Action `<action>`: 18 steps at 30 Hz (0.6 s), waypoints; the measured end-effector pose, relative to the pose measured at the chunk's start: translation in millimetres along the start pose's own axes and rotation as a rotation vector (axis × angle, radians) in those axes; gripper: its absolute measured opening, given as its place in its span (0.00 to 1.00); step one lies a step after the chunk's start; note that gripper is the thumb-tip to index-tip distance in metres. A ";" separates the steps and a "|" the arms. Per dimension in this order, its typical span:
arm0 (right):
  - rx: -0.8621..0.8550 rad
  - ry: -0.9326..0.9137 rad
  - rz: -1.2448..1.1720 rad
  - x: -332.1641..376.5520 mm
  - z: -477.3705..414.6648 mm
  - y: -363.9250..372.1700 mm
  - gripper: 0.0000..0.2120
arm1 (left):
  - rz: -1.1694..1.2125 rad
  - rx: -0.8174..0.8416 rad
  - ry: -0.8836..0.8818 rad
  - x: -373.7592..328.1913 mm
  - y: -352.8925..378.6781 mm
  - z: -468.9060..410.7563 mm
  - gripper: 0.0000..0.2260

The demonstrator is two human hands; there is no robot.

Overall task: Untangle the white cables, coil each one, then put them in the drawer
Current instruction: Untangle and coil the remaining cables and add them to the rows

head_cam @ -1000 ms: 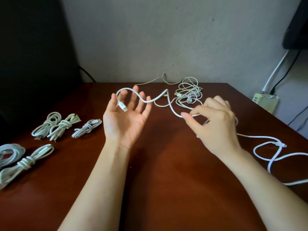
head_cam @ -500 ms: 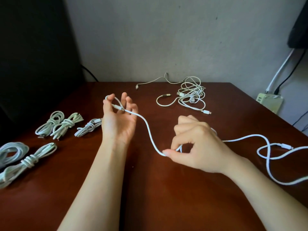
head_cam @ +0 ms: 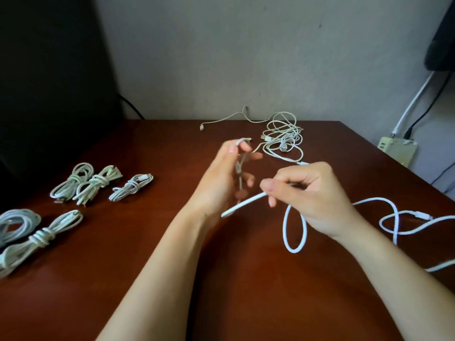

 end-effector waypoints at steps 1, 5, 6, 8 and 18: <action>-0.035 -0.001 0.010 0.1 -0.2 -1.2 0.14 | 0.012 0.032 -0.018 1.0 0.8 0.7 0.12; -0.183 -0.028 0.047 -0.5 -1.5 -6.4 0.16 | 0.117 0.055 -0.126 0.7 -3.0 3.3 0.13; -0.223 -0.026 0.057 -0.8 -1.8 -7.3 0.16 | 0.165 0.070 -0.150 -0.2 -3.6 4.1 0.13; -0.305 -0.023 0.093 -1.5 -2.3 -9.1 0.17 | 0.253 0.102 -0.189 -1.3 -4.4 4.6 0.13; -0.570 -0.027 0.313 -15.0 -3.8 -18.2 0.17 | 0.379 0.221 -0.358 -1.0 2.1 8.0 0.11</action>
Point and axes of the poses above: each hand's wrist, its own z-axis away from the middle knuckle, its own y-axis out of the palm, x = y × z, the point moved 1 cm from there along -z, towards the middle knuckle
